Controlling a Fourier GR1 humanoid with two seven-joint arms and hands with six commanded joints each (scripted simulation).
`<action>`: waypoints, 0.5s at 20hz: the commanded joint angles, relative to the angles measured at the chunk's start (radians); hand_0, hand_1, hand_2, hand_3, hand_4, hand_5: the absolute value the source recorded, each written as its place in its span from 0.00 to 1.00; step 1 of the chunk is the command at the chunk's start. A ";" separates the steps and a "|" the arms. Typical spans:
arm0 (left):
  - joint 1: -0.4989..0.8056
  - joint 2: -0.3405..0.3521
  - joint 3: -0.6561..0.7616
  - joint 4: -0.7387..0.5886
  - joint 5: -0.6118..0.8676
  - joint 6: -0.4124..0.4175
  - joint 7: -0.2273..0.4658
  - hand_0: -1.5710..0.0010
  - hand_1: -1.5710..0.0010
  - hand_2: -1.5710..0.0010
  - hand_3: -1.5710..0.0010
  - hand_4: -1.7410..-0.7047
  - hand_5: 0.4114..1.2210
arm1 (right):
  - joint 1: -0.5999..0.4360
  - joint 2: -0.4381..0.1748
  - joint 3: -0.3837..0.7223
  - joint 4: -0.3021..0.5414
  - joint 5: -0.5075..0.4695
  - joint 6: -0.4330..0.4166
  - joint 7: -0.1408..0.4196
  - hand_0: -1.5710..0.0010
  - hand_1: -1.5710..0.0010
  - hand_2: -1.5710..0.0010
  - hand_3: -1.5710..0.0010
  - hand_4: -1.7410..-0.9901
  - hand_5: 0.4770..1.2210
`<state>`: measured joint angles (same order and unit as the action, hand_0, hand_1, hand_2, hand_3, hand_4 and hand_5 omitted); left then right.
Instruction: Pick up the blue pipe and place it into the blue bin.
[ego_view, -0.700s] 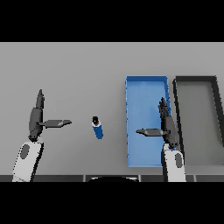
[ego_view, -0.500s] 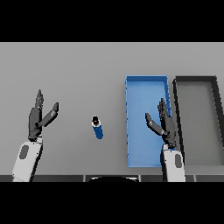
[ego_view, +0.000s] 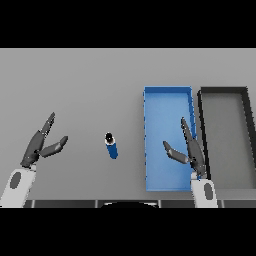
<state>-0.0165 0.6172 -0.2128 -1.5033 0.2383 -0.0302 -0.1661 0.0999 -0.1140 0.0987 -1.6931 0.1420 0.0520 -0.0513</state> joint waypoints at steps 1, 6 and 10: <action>-0.006 0.005 -0.005 0.000 0.011 -0.030 -0.012 1.00 1.00 1.00 1.00 0.70 0.22 | 0.002 -0.002 0.001 -0.017 -0.004 0.003 0.006 1.00 1.00 1.00 1.00 0.69 0.15; 0.015 0.045 -0.074 -0.077 0.007 -0.137 -0.006 1.00 1.00 1.00 1.00 0.69 0.19 | 0.000 -0.010 0.003 -0.005 -0.006 0.016 -0.017 1.00 1.00 1.00 1.00 0.69 0.16; 0.005 0.042 -0.149 -0.149 -0.001 -0.177 0.103 1.00 1.00 1.00 1.00 0.65 0.11 | -0.011 -0.007 0.007 -0.008 -0.008 0.021 -0.036 1.00 1.00 1.00 1.00 0.68 0.17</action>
<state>-0.0122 0.6583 -0.3619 -1.6524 0.2372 -0.2073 -0.0623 0.0889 -0.1210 0.1061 -1.7008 0.1343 0.0739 -0.0883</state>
